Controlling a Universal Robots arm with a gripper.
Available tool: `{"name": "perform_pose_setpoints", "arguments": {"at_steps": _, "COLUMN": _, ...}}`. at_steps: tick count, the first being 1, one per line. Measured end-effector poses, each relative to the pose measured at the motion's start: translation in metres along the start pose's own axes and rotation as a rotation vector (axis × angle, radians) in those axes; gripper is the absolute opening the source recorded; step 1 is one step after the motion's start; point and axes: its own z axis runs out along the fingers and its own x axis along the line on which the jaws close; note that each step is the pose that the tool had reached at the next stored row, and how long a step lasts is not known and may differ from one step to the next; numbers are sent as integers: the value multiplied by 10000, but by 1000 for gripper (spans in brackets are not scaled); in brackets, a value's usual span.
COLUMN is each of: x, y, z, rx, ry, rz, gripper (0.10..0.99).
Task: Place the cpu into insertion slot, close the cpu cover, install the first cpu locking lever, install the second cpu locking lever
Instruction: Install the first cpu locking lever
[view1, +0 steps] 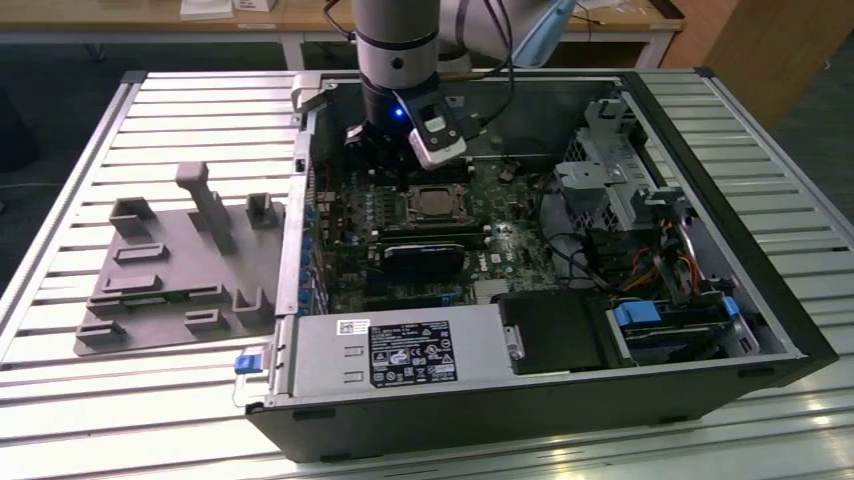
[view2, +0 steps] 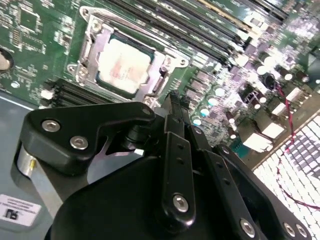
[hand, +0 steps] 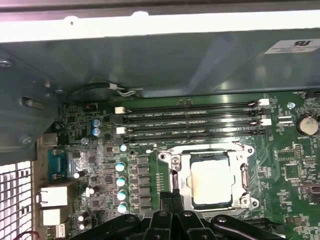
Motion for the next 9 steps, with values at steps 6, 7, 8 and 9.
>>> {"name": "perform_pose_setpoints", "arguments": {"at_steps": 6, "x": 83, "y": -7, "z": -3, "rx": -237, "ry": 18, "rz": 8, "gripper": 102}}
{"name": "perform_pose_setpoints", "arguments": {"at_steps": 7, "x": 88, "y": -7, "z": -3, "rx": -364, "ry": 27, "rz": 14, "gripper": 102}}
{"name": "perform_pose_setpoints", "arguments": {"at_steps": 8, "x": 92, "y": -8, "z": -3, "rx": -495, "ry": 39, "rz": 19, "gripper": 102}}
{"name": "perform_pose_setpoints", "arguments": {"at_steps": 9, "x": 99, "y": -8, "z": -3, "rx": -611, "ry": 50, "rz": 24, "gripper": 102}}
